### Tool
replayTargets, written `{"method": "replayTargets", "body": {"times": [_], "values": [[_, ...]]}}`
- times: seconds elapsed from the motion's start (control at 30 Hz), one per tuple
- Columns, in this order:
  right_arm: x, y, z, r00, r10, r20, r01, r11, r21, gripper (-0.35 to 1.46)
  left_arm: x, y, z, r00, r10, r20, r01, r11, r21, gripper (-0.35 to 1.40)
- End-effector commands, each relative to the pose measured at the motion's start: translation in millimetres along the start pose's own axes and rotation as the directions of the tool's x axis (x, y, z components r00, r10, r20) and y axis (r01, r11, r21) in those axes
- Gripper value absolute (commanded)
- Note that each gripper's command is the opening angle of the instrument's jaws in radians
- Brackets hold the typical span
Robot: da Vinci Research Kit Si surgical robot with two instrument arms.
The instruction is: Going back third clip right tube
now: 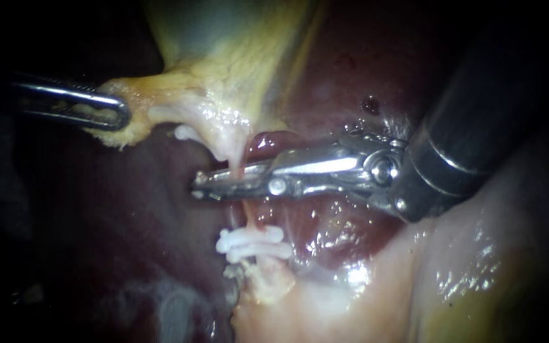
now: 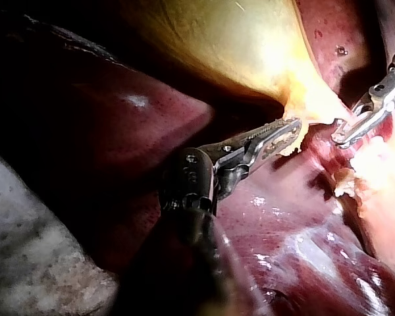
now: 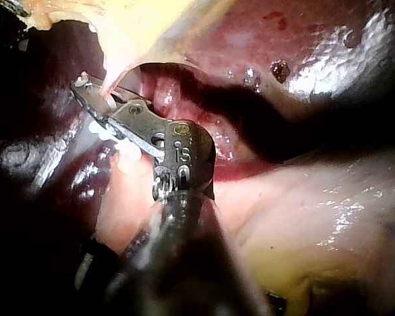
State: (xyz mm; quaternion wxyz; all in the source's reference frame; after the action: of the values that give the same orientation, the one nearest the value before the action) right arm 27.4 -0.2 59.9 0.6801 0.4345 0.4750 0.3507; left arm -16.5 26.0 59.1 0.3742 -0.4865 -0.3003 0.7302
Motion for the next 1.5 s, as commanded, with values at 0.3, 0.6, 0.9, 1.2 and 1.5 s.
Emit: {"method": "replayTargets", "body": {"times": [0.3,0.6,0.9,1.2,1.5], "values": [[-0.3,0.2,0.2,1.0,-0.003,-0.018,0.003,1.0,0.027,0.16,-0.1,0.0,0.0,1.0,0.0,0.0,0.0,1.0,0.001,-0.35],[-0.8,1.4,2.1,0.997,0.012,-0.077,-0.009,0.999,0.042,0.5,-0.1,0.0,0.1,1.0,0.0,0.0,0.0,1.0,0.001,-0.35],[-3.5,4.8,3.2,0.982,-0.165,-0.09,0.164,0.986,-0.019,0.5,-0.3,0.0,0.2,1.0,0.002,0.001,-0.002,1.0,0.0,-0.35],[-4.2,6.9,2.2,0.932,-0.353,-0.084,0.346,0.934,-0.084,0.5,-0.6,0.0,0.4,1.0,0.003,0.003,-0.003,1.0,-0.004,-0.35],[-4.5,7.3,0.1,0.886,-0.458,-0.069,0.448,0.886,-0.122,0.5,-0.7,0.0,0.5,1.0,0.004,0.006,-0.004,1.0,-0.003,-0.35]]}}
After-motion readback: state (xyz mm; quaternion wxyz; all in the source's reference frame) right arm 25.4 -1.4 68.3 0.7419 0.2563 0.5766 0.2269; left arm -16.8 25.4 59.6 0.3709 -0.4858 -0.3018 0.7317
